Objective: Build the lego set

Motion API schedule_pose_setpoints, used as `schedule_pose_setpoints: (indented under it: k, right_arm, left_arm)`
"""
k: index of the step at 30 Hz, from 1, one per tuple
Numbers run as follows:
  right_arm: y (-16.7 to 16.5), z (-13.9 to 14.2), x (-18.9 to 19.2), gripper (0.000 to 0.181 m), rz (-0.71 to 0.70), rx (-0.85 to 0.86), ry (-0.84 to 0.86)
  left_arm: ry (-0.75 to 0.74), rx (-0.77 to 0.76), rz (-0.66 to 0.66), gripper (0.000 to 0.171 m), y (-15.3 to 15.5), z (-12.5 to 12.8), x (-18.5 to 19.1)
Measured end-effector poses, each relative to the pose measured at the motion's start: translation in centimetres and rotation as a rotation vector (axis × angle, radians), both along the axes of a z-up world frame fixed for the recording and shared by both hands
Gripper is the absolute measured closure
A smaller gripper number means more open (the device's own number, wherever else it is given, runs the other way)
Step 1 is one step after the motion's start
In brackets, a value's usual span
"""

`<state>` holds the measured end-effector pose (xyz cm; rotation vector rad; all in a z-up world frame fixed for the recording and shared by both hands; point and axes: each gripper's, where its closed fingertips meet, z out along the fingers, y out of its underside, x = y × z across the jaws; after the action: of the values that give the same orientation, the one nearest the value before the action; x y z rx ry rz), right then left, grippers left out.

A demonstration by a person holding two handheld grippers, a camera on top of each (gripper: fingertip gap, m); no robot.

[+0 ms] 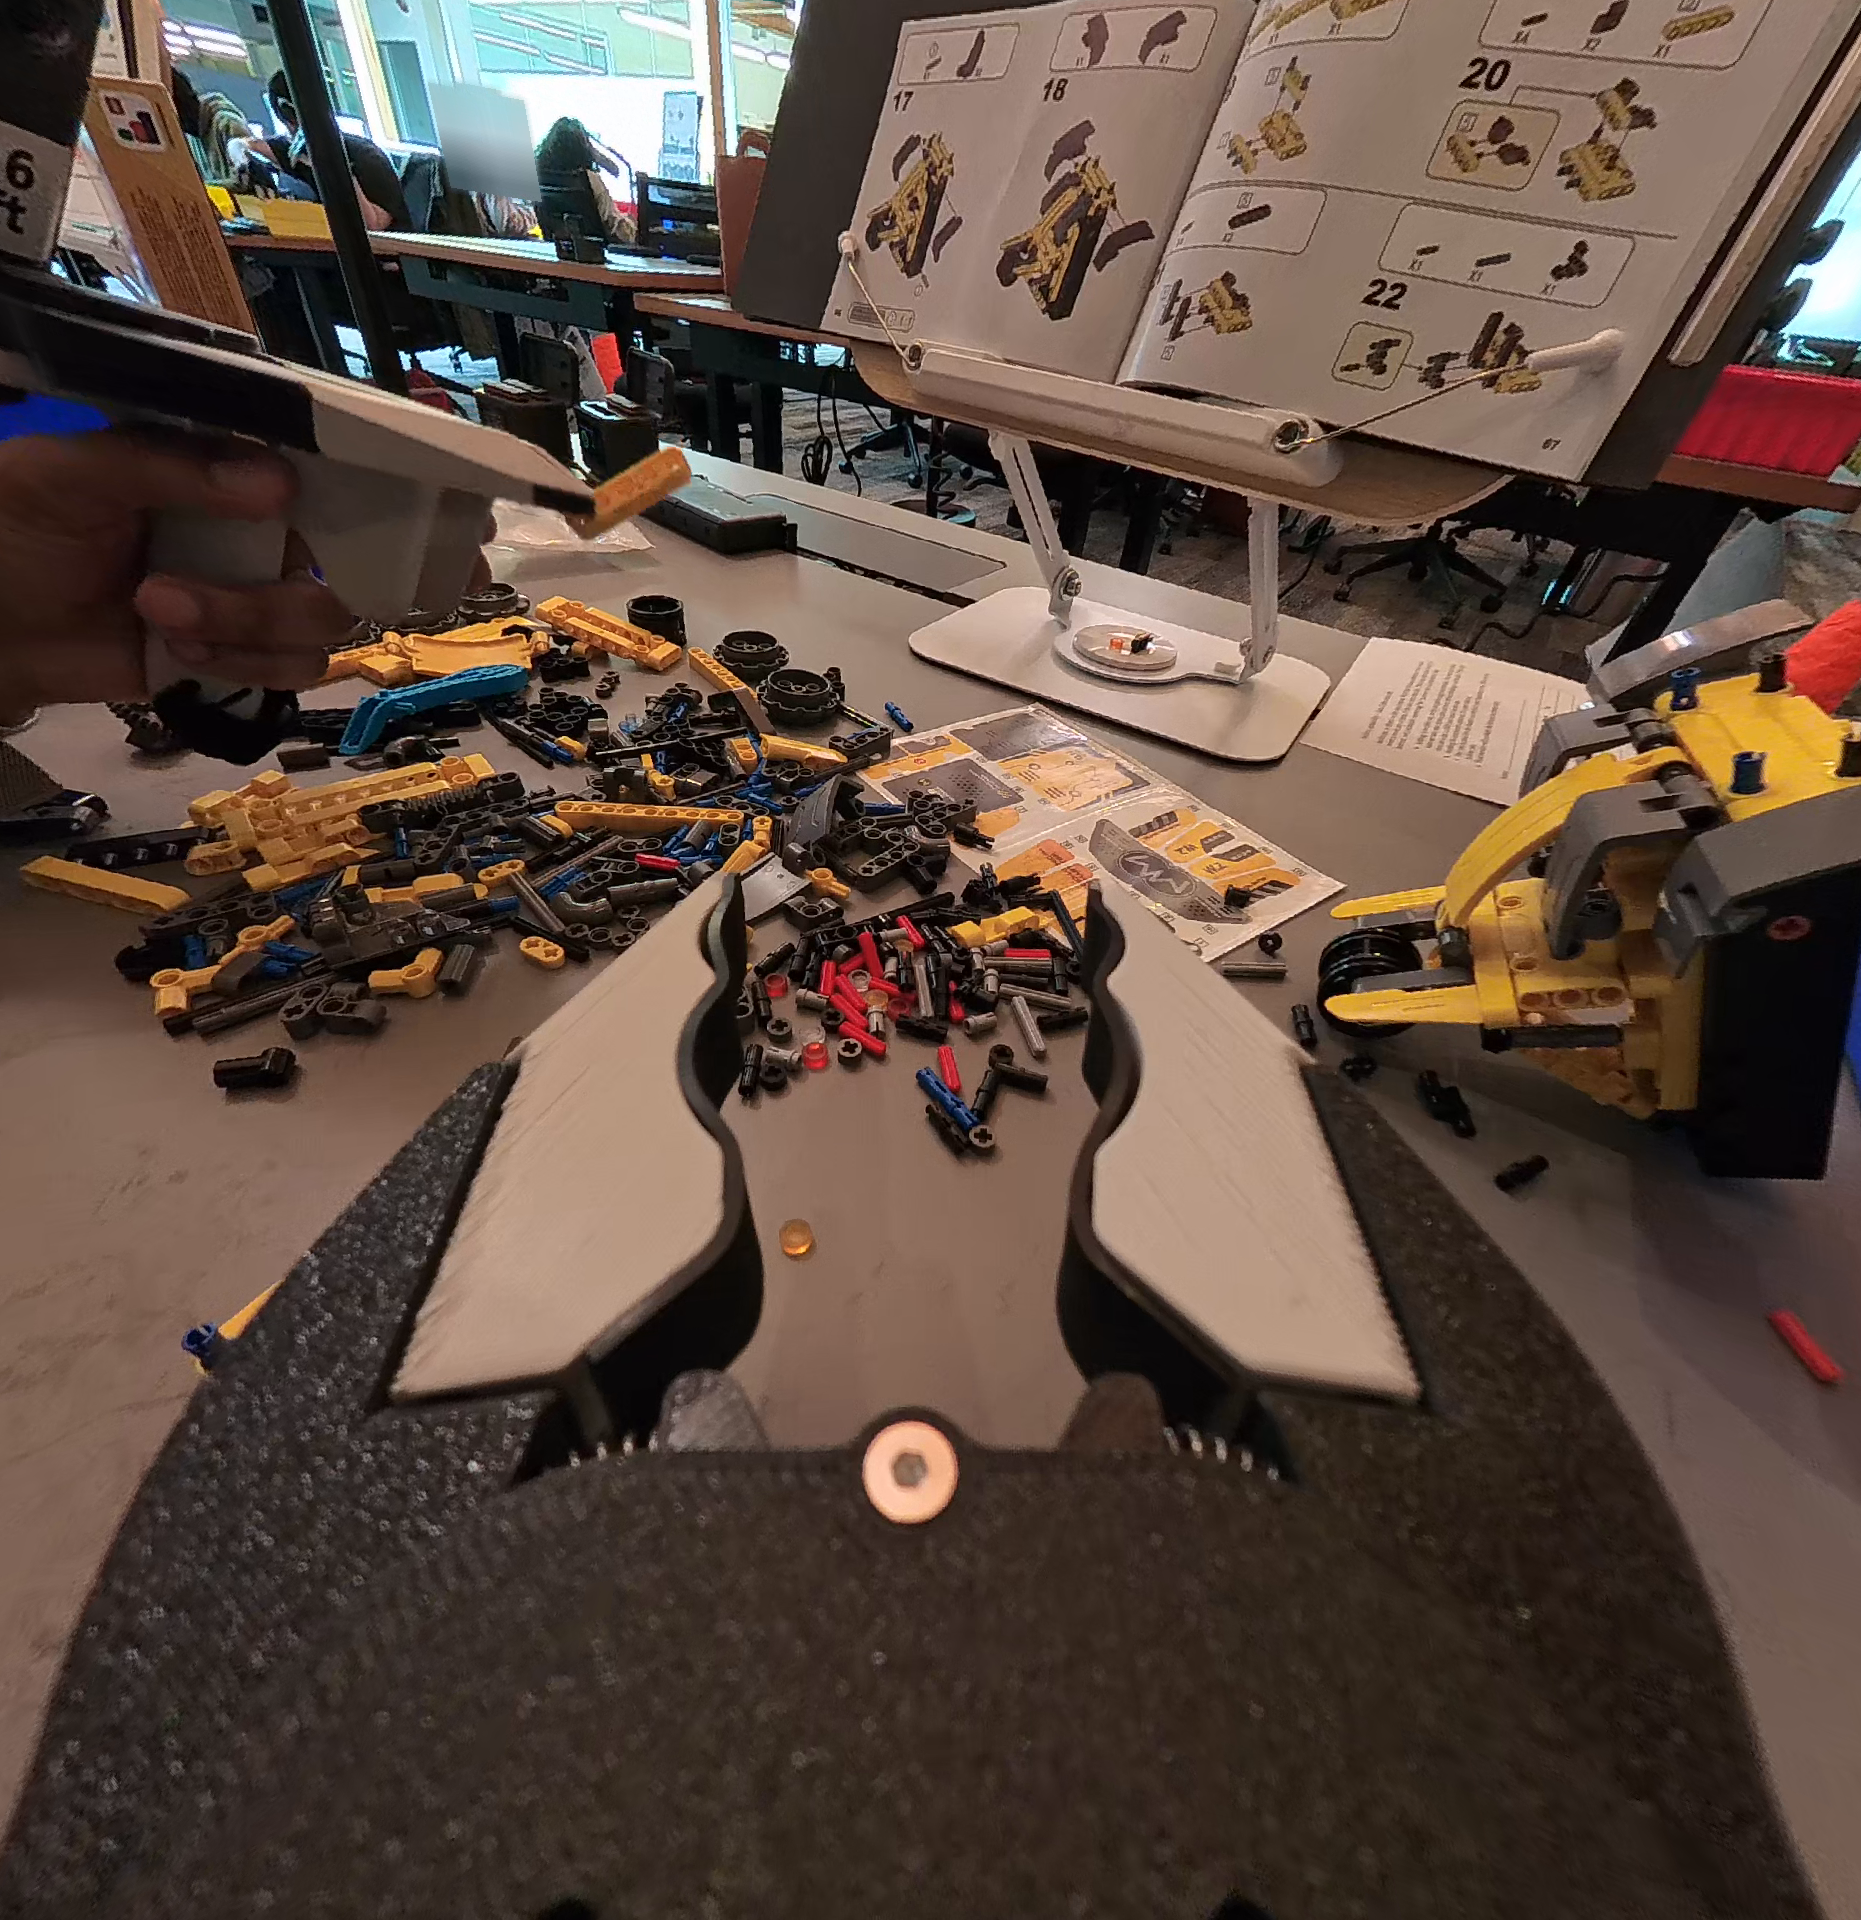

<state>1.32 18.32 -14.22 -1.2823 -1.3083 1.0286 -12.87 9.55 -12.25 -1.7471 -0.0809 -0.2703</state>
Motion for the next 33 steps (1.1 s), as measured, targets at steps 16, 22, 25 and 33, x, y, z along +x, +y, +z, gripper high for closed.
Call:
schedule_pose_setpoints:
  k: [16,22,25,33]
  right_arm:
    - [0.0,0.0,0.0,0.117,0.000,0.002,-0.001]
    - [0.0,0.0,0.0,0.117,0.000,0.003,-0.001]
    - [0.0,0.0,0.0,0.117,0.000,0.002,-0.001]
    - [0.0,0.0,0.0,0.117,0.000,0.002,-0.001]
  left_arm:
    - [-0.071,0.078,-0.074,0.166,-0.3,1.4,1.2]
    - [-0.095,0.133,-0.132,0.166,-0.7,2.4,2.1]
    - [-0.094,0.136,-0.146,0.166,-0.7,2.5,2.4]
    - [-0.059,0.109,-0.138,0.166,-0.4,1.8,2.7]
